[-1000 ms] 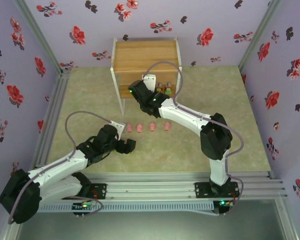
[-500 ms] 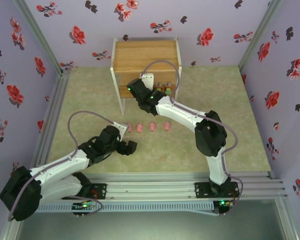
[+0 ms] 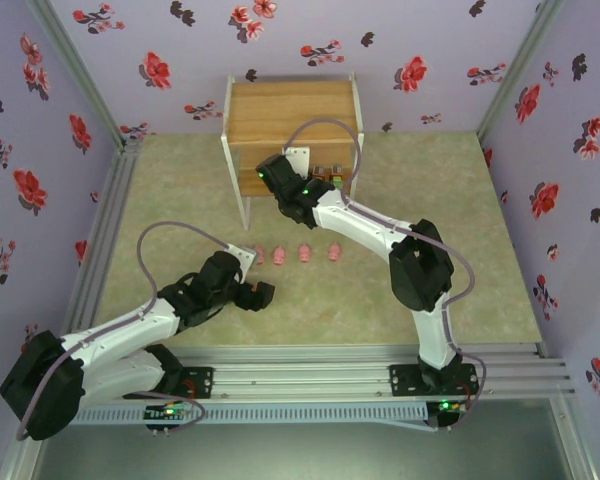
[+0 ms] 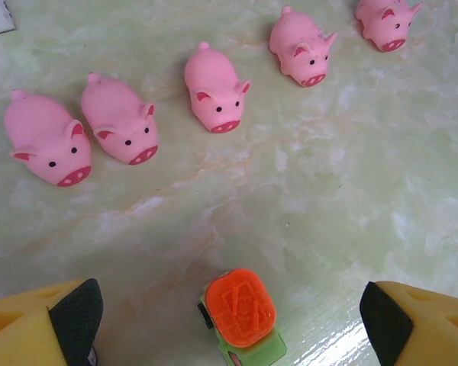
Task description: Place and organize the plastic toys onto the shelf
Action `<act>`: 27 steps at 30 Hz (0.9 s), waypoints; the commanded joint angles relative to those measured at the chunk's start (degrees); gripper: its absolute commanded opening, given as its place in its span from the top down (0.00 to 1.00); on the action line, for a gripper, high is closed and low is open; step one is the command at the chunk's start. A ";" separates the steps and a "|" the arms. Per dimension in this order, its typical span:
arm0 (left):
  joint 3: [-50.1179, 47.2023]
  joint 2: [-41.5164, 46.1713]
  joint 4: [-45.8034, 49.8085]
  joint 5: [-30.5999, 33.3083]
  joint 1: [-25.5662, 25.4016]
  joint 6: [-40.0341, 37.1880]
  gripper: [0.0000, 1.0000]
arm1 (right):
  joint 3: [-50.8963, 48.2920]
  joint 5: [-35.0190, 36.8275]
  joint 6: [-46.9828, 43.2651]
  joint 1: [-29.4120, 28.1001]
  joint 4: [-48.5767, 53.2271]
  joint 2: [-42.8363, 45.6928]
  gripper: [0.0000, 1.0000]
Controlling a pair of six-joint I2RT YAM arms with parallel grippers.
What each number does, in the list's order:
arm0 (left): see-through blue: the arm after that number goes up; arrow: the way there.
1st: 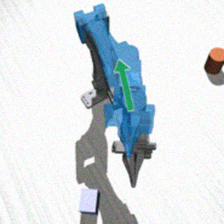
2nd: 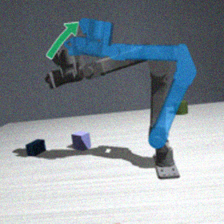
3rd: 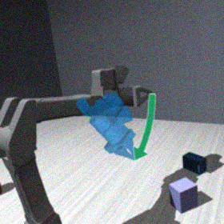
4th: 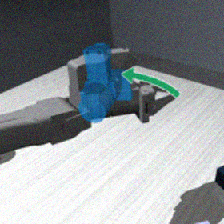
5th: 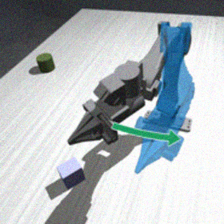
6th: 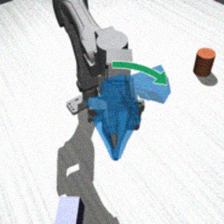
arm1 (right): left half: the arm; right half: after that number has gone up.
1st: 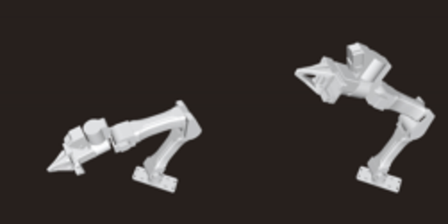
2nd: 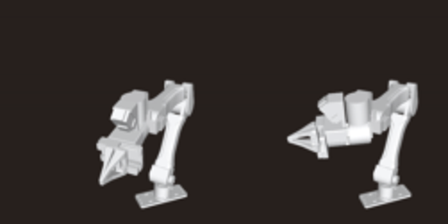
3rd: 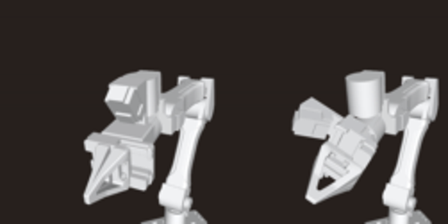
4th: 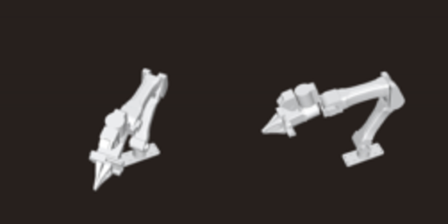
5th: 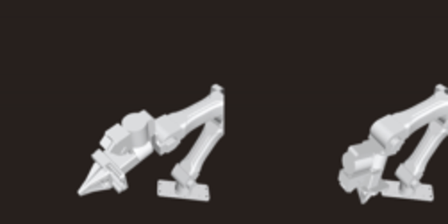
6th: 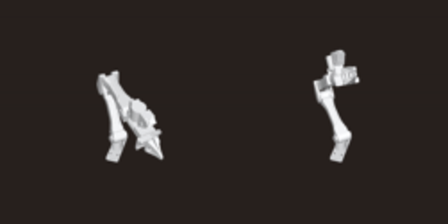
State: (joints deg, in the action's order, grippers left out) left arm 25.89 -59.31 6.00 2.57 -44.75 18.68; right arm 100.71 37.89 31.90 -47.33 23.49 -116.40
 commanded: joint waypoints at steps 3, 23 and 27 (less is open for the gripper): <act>1.87 -0.37 -0.77 0.82 -0.45 -1.36 0.08 | -0.19 1.54 -0.30 0.88 -1.28 -0.94 0.98; 1.88 -0.50 -0.90 0.85 -0.42 -1.36 0.08 | -7.33 1.05 1.00 0.61 -3.59 1.56 0.94; 1.95 -0.81 -0.95 0.84 -0.43 -1.30 0.08 | -7.89 1.19 0.75 0.43 -3.76 2.22 0.89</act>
State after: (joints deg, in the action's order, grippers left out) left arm 26.20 -59.68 5.98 2.57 -44.75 18.68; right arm 94.63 38.59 32.10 -47.09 16.51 -115.20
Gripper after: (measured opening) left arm 0.918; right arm 0.109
